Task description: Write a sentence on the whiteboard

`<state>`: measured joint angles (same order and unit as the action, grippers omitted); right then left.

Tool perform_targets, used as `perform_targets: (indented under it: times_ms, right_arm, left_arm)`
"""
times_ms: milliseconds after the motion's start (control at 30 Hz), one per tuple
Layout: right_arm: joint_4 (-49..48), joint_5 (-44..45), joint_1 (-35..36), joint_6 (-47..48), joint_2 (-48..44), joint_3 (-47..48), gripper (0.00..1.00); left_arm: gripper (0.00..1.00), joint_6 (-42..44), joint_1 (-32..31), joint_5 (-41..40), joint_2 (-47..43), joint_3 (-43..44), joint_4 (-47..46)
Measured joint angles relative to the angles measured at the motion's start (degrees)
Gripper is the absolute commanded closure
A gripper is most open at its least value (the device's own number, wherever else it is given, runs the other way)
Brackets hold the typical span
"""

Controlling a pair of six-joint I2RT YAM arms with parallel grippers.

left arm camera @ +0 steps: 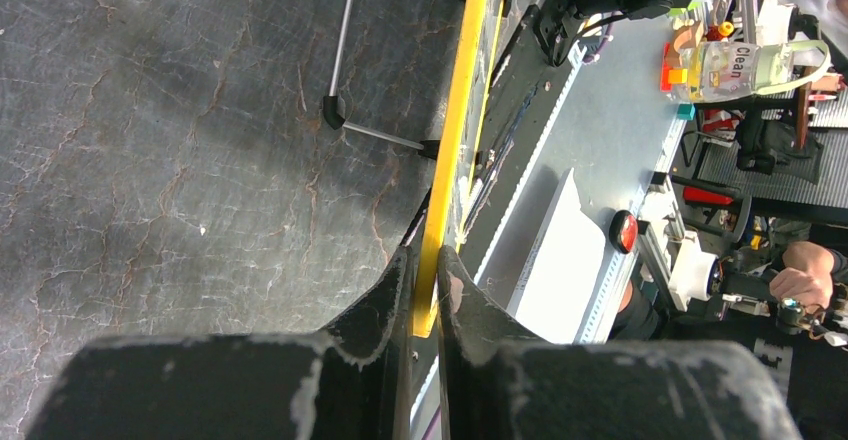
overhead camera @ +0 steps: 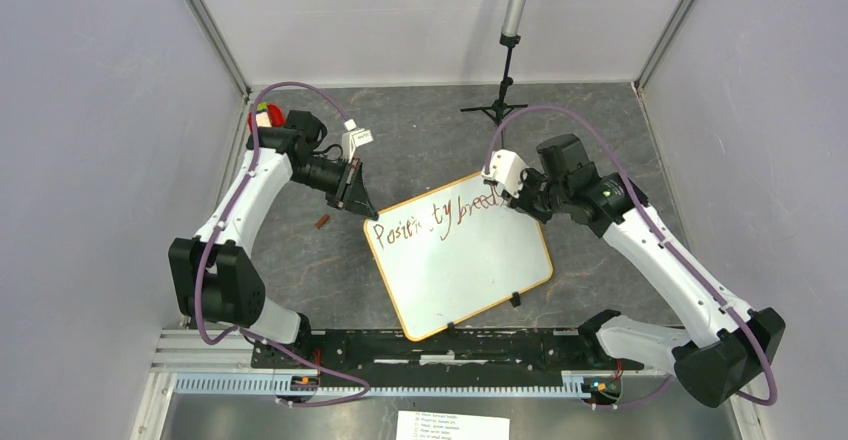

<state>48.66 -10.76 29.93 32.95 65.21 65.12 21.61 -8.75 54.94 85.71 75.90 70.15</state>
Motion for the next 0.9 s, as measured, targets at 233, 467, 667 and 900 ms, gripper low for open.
perform_targets:
  times_ms: [233,467,667,900]
  right_arm:
    - [0.7,-2.7,0.8,0.0,0.7,0.9,1.0]
    - [1.8,-8.8,1.6,0.2,0.0,2.3,1.0]
    - [1.1,-12.8,4.9,-0.2,-1.5,2.0,1.0]
    - [-2.2,-14.7,12.7,-1.2,-1.6,-0.4,1.0]
  left_arm:
    - [0.95,0.0,0.0,0.0,0.0,0.0,0.0]
    - [0.76,0.0,0.0,0.1,0.0,0.0,0.0]
    - [0.64,-0.1,-0.4,0.0,0.0,0.0,-0.2]
    - [0.56,-0.1,-0.4,0.0,0.0,-0.2,-0.3]
